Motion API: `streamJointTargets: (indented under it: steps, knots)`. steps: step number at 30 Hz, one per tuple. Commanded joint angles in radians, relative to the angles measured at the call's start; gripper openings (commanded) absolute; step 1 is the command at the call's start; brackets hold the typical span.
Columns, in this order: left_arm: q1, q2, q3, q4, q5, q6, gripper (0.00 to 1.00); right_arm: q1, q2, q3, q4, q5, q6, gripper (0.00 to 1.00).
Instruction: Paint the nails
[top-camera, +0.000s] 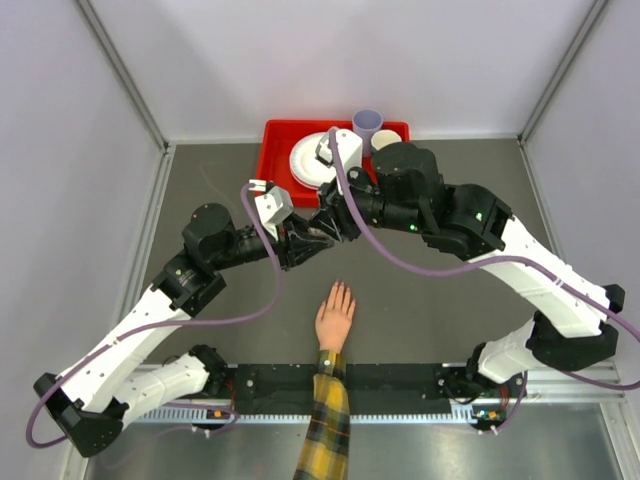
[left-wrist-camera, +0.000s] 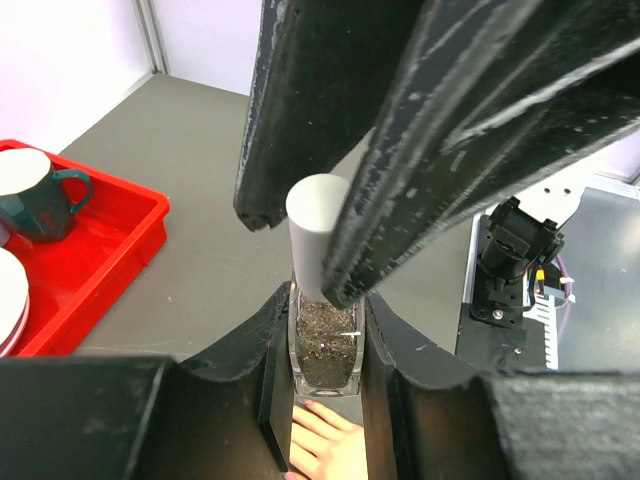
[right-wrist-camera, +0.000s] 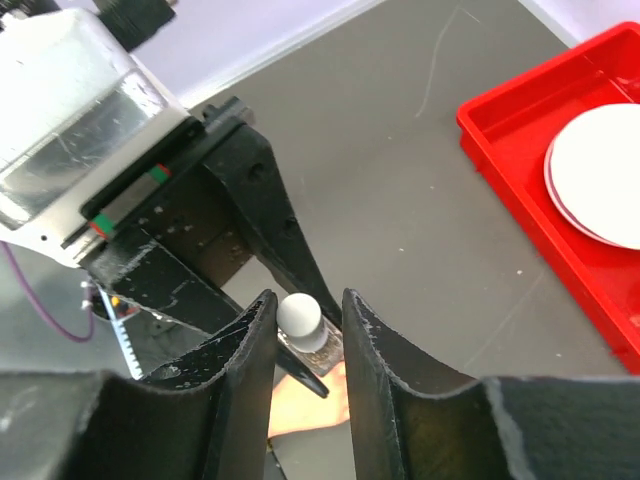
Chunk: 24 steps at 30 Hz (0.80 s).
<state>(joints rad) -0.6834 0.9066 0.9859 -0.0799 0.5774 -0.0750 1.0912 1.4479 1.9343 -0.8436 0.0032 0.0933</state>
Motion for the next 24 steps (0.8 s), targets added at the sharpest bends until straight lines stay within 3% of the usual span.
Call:
streamJointTargets:
  steps: [1,8,12,19,24]
  knots:
    - [-0.002,-0.002,0.045,0.037,-0.005,0.014,0.0,0.012,-0.011,0.051,-0.003,0.043,-0.024,0.3]
    - [-0.002,0.0,0.043,0.039,-0.002,0.007,0.0,0.012,-0.006,0.051,-0.005,0.024,-0.024,0.2]
    - [-0.002,-0.002,0.045,0.031,-0.004,0.011,0.0,0.012,-0.004,0.054,-0.015,0.02,-0.03,0.29]
    - [-0.004,0.003,0.046,0.032,0.001,0.011,0.0,0.012,0.0,0.058,-0.035,0.012,-0.035,0.32]
    - [-0.002,0.006,0.046,0.031,0.004,0.007,0.0,0.013,-0.001,0.057,-0.026,0.006,-0.038,0.15]
